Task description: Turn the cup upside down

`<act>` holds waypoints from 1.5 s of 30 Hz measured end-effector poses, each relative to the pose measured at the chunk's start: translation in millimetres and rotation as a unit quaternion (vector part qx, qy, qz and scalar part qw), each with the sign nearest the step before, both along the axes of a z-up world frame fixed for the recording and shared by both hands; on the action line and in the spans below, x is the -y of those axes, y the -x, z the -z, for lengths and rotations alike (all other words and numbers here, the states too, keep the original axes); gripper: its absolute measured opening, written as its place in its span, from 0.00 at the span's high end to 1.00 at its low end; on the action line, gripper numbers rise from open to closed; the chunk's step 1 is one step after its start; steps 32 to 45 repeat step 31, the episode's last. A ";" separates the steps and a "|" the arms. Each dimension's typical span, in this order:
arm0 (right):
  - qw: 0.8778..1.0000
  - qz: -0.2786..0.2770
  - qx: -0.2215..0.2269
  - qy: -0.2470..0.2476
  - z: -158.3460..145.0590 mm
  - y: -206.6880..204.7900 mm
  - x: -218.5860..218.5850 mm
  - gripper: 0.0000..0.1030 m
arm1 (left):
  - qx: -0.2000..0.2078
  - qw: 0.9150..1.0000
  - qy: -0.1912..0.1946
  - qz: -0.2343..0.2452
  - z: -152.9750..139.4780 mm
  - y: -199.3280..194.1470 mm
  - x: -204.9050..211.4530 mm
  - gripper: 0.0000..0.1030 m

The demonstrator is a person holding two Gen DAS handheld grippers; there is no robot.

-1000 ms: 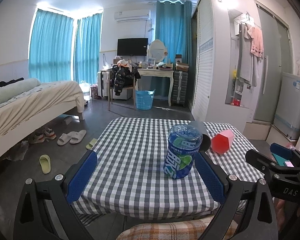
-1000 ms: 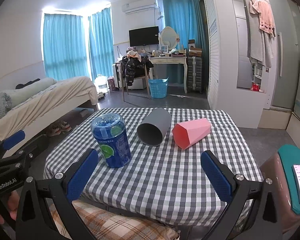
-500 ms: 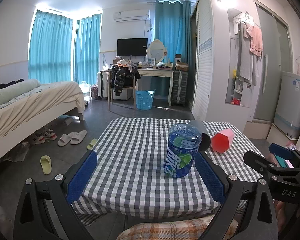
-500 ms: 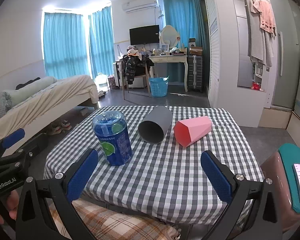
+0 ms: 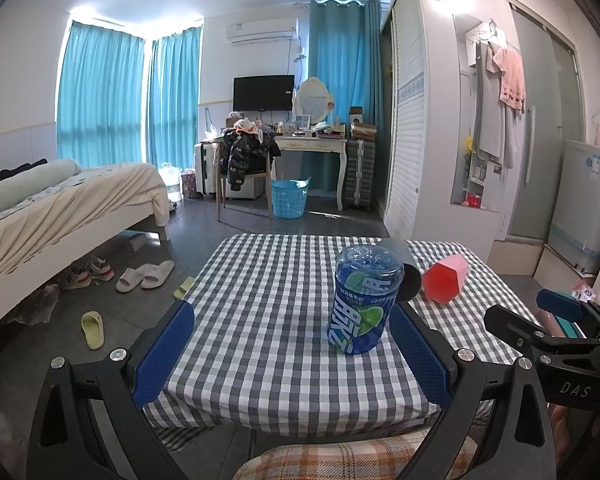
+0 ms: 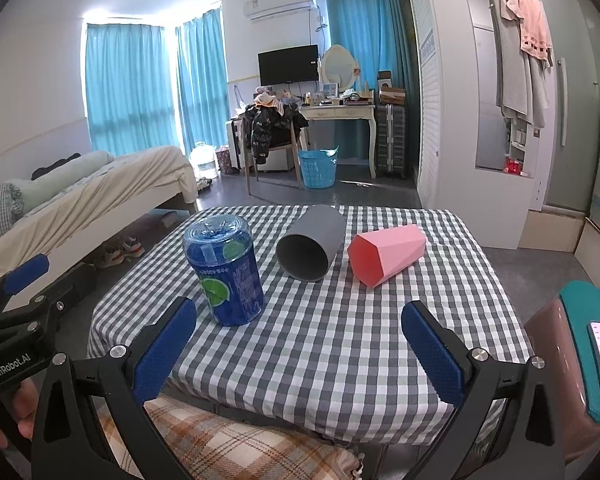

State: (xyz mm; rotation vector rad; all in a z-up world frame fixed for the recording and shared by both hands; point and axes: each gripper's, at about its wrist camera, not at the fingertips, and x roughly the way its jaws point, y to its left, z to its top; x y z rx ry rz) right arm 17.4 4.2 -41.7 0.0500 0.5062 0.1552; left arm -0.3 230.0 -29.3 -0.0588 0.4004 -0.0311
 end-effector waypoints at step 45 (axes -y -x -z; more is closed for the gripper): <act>1.000 -0.003 -0.017 -0.002 11.3 -8.5 -5.2 0.00 | -0.004 1.000 -0.004 0.001 4.3 2.4 -1.1 0.02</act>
